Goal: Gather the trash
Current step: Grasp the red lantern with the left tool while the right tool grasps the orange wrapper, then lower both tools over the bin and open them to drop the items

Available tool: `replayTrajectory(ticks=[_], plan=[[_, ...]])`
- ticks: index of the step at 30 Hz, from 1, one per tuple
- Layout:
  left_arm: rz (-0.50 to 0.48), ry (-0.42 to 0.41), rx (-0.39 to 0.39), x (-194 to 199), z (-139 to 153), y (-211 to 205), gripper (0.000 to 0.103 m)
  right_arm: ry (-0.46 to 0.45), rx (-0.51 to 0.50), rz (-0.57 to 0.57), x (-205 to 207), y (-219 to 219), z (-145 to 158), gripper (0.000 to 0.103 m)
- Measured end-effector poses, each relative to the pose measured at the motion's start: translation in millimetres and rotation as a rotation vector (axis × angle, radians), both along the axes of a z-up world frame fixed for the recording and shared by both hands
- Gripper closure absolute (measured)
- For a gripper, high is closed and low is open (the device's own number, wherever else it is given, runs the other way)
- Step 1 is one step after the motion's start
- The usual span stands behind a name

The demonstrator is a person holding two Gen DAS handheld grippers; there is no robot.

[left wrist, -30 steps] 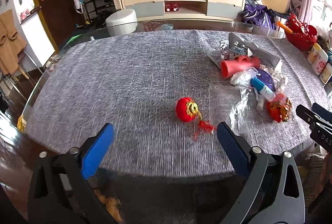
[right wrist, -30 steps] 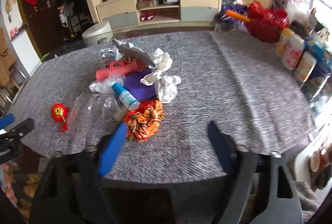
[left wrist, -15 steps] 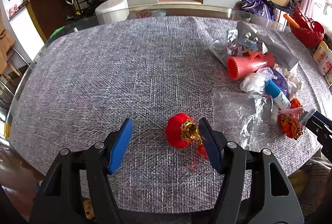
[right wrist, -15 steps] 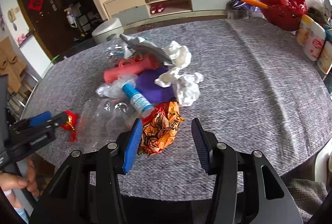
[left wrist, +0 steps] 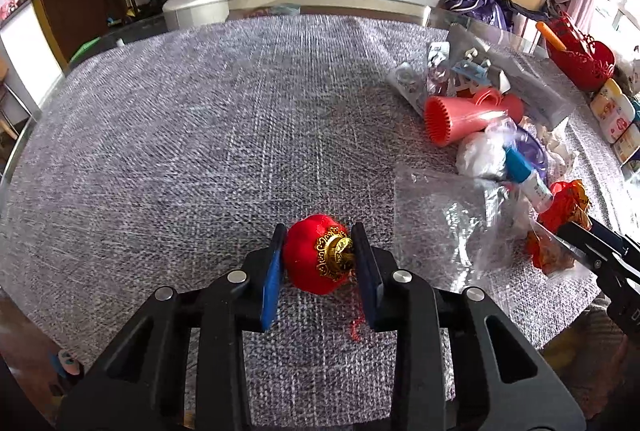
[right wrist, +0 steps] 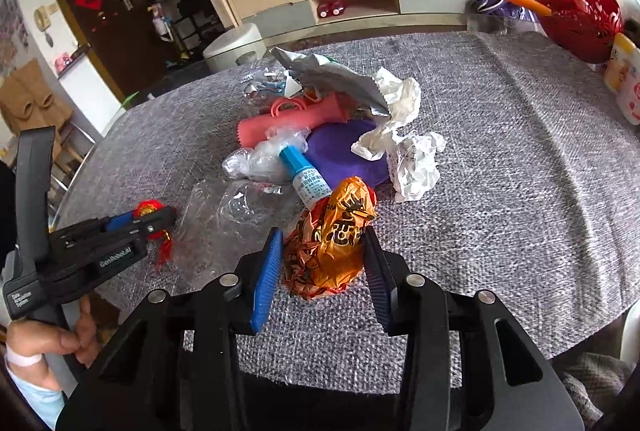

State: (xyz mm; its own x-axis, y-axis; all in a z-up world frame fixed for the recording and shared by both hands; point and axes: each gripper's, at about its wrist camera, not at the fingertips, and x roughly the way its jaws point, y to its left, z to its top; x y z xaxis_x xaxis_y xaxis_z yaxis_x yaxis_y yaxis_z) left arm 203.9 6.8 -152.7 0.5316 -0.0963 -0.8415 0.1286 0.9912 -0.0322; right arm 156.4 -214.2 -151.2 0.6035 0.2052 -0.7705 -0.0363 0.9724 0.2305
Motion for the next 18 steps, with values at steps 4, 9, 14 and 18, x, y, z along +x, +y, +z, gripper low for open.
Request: replayTrajectory(ticks=[4,9,14,18], plan=[[0.009,-0.034,0.005,-9.5,17.4,2.7,0.072,-0.022,-0.021,-0.031,-11.6,-10.4,8.3,0.063],[0.011,-0.099,0.014,-34.7,49.7,1.5,0.072,-0.066,-0.039,-0.087,-30.8,-27.1,25.5,0.063],[-0.005,-0.185,0.002,-74.0,90.7,-3.7,0.072,-0.123,-0.051,-0.088,-64.0,-31.7,52.0,0.063],[-0.026,-0.213,-0.026,-106.3,109.5,-9.4,0.072,-0.155,-0.046,-0.066,-90.9,-27.2,67.2,0.063]])
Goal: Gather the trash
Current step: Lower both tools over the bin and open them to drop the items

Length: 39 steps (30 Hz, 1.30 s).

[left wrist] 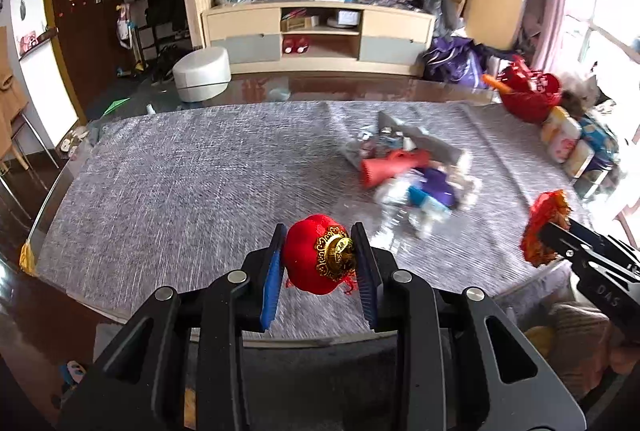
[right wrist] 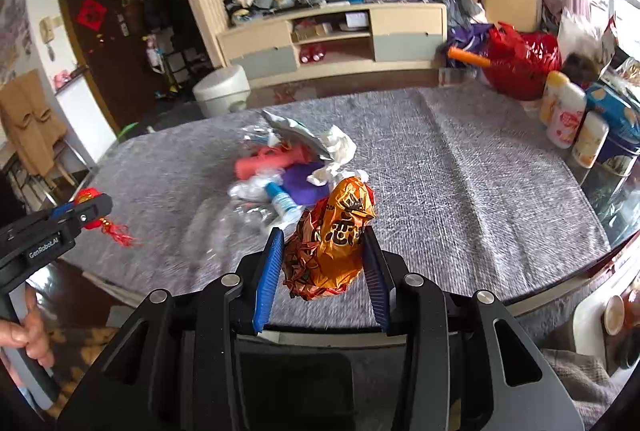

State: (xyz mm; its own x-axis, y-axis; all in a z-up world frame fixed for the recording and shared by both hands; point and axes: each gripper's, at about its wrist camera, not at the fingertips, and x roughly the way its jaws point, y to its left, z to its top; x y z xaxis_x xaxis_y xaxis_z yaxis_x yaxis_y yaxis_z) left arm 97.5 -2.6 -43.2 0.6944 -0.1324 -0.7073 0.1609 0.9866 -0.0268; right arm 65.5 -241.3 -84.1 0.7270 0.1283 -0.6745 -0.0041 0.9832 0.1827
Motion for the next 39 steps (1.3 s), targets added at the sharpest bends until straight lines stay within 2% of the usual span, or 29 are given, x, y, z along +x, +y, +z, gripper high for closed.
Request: replayTrajectory(ticks=[4,7,14,25,31,37,39], plan=[[-0.023,0.010,-0.020,-33.0,0.4,-4.2,0.072,-0.001,-0.026,0.042,-27.2,8.5,0.4,0.062],[-0.057,0.043,-0.023,-57.6,-14.5,-10.4,0.072,0.035,-0.023,0.077,-45.3,13.4,-12.0,0.062],[-0.076,0.197,-0.069,-94.5,-76.7,-18.6,0.072,0.167,-0.016,0.126,-71.9,30.4,-65.2,0.062],[-0.116,0.428,-0.077,-110.1,-184.7,-33.1,0.072,0.388,0.069,0.143,-72.2,40.1,-158.1,0.062],[-0.144,0.473,-0.059,-108.9,-208.9,-41.4,0.072,0.432,0.083,0.135,-64.0,38.9,-176.2,0.061],[-0.156,0.491,-0.058,-107.2,-212.2,-41.8,0.071,0.443,0.098,0.131,-54.9,38.1,-178.9,0.057],[-0.155,0.489,-0.051,-104.8,-212.2,-41.9,0.065,0.441,0.102,0.120,-52.4,35.6,-177.9,0.046]])
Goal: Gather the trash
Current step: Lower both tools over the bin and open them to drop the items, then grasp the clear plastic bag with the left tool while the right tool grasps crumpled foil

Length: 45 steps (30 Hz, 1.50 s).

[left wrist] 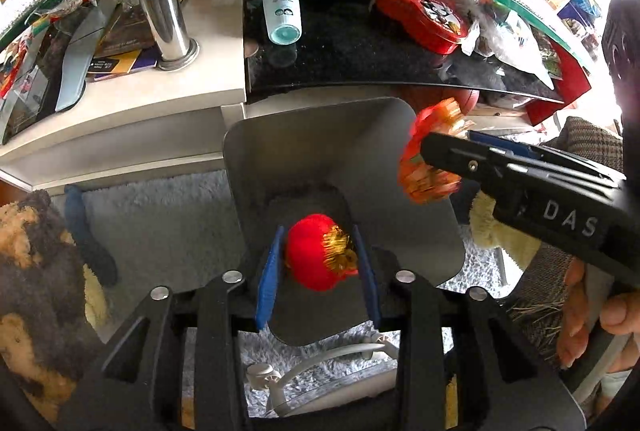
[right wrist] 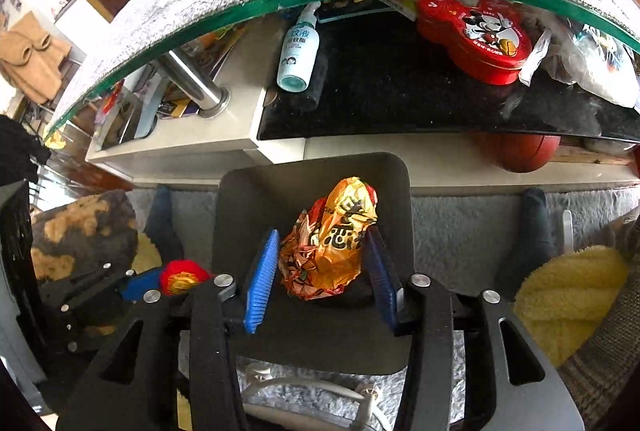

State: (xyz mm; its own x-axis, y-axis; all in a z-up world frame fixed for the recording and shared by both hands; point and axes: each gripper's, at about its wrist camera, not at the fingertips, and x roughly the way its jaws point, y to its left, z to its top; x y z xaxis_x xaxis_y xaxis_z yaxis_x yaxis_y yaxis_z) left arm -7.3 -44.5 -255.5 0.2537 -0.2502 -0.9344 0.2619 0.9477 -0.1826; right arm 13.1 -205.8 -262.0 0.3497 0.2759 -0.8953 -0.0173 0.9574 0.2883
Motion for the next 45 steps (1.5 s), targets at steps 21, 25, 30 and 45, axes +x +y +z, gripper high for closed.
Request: replayTrajectory(ticks=[21,25,30,45], plan=[[0.097,-0.282,0.000,43.6,137.8,20.0,0.009,-0.291,-0.093,-0.150,45.1,-59.7,132.2,0.008],[0.086,-0.326,0.018,66.6,161.3,19.0,0.009,-0.337,-0.134,-0.140,68.8,-63.7,151.7,0.008],[0.064,-0.349,0.038,101.6,173.6,19.8,0.009,-0.369,-0.185,-0.129,100.1,-68.5,162.7,0.008],[0.020,-0.283,0.040,187.1,130.0,4.4,0.009,-0.289,-0.119,-0.092,170.2,-76.4,119.6,0.022]])
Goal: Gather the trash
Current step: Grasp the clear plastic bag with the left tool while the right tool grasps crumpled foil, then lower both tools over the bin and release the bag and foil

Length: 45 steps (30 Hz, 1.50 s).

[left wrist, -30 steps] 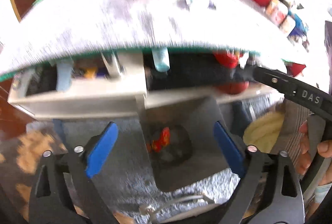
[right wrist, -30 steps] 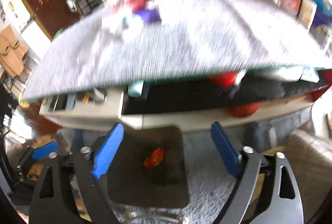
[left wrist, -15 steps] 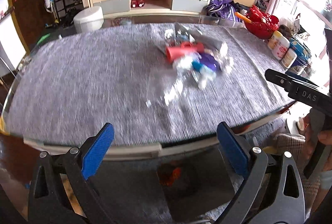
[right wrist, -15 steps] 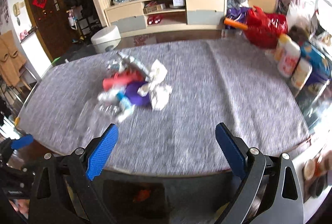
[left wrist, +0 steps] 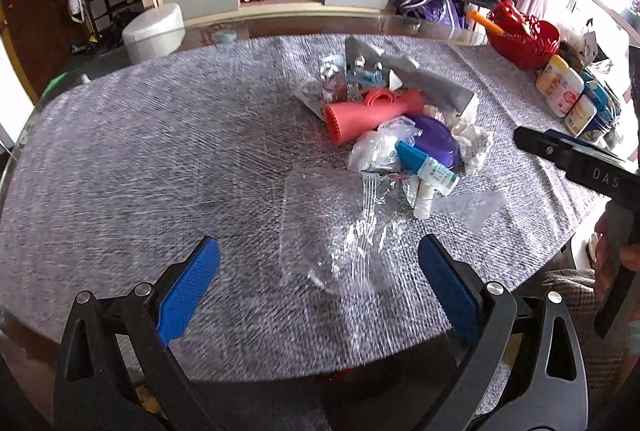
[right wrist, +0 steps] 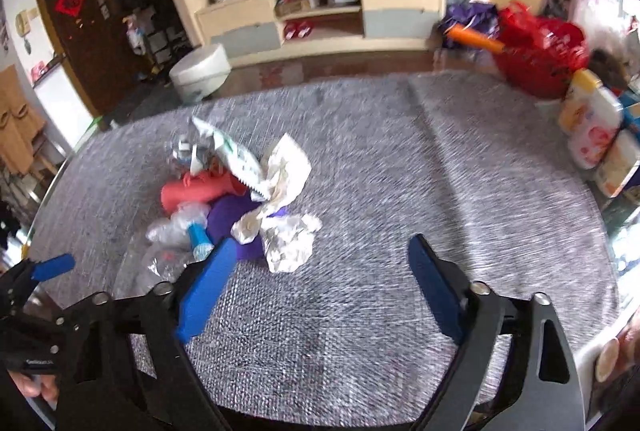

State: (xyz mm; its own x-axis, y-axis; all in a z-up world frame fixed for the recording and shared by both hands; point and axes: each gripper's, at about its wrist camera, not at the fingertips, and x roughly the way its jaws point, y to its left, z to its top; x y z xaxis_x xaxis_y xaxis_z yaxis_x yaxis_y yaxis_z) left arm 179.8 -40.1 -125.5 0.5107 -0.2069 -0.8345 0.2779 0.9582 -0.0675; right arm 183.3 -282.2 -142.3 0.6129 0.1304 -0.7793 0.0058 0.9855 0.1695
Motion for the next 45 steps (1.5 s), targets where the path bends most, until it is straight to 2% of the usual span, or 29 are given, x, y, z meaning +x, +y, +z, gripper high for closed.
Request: replayTrajectory(ticks=[8,15,21,26,28,32,35,37,40,45], plan=[[-0.024,0.049,-0.005,17.3,-29.8,-5.0,0.010,0.038,0.002,0.058,17.3,19.8,-22.2,0.033],[-0.023,0.071,-0.032,26.5,-40.1,-3.7,0.026,0.057,-0.009,0.091,20.6,29.0,-31.2,0.057],[-0.034,0.045,-0.002,25.7,-41.0,-10.5,0.035,0.069,-0.011,0.111,20.1,26.7,-36.2,0.073],[-0.043,0.039,-0.006,23.1,-39.1,-11.0,0.043,0.054,-0.007,0.107,13.7,21.1,-32.9,0.077],[-0.047,0.036,-0.009,20.2,-38.4,-10.3,0.050,0.049,-0.004,0.100,8.0,17.6,-31.3,0.078],[-0.056,0.033,-0.021,10.4,-35.9,-7.7,0.055,0.046,0.010,0.083,-5.5,9.2,-30.6,0.078],[-0.056,0.034,-0.036,0.0,-34.2,-2.8,0.066,0.045,0.019,0.070,-15.8,2.9,-28.5,0.078],[-0.054,0.047,-0.054,-7.5,-34.0,1.1,0.084,0.037,0.024,0.065,-24.5,0.9,-24.1,0.078],[-0.053,0.046,-0.052,-26.1,-29.9,4.5,0.089,0.017,0.033,0.070,-36.7,4.3,-14.4,0.078],[-0.044,0.007,-0.070,-55.7,-9.3,8.1,0.090,-0.021,0.082,0.076,-67.8,15.5,1.9,0.078]])
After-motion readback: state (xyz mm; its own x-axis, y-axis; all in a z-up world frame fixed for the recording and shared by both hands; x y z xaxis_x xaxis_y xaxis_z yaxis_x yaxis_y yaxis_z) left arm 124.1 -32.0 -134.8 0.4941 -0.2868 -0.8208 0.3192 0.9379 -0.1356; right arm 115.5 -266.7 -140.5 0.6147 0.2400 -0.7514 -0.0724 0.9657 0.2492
